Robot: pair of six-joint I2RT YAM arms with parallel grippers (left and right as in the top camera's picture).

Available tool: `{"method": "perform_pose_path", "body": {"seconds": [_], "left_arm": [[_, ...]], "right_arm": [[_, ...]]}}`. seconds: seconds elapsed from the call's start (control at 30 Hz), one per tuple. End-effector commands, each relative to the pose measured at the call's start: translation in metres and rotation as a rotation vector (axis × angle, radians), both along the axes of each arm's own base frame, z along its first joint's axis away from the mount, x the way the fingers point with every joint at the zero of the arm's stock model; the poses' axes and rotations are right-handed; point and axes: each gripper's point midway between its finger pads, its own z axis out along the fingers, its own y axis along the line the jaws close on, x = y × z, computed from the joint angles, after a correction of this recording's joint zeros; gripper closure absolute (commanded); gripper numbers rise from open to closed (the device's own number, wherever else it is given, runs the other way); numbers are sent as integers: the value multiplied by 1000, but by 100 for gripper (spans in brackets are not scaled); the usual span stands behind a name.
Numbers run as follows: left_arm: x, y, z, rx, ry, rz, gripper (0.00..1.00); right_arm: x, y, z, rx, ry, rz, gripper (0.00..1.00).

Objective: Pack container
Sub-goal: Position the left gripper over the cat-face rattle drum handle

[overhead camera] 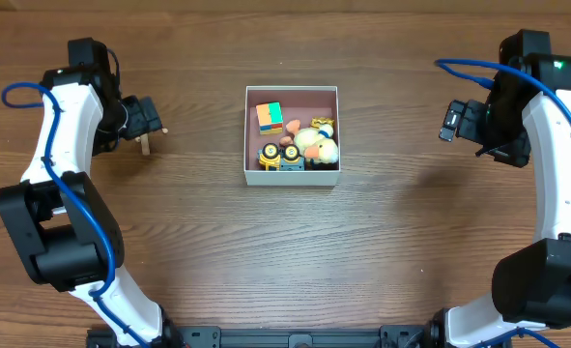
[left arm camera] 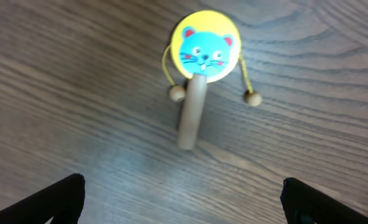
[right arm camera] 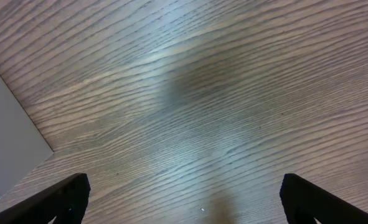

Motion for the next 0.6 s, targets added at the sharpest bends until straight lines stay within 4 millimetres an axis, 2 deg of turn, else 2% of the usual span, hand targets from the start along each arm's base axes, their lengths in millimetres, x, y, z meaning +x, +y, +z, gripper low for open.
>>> {"method": "perform_pose_path", "body": {"seconds": [0.0, 0.37, 0.57], "left_arm": [[-4, -2, -19, -26, 38, -38, 0], [-12, 3, -65, -44, 140, -19, 0], [-9, 4, -73, -41, 140, -22, 0]], "right_arm": [[1, -2, 6, -4, -22, -8, 0], [1, -2, 6, -4, -22, -8, 0], [1, -2, 6, -4, -22, -8, 0]]}}
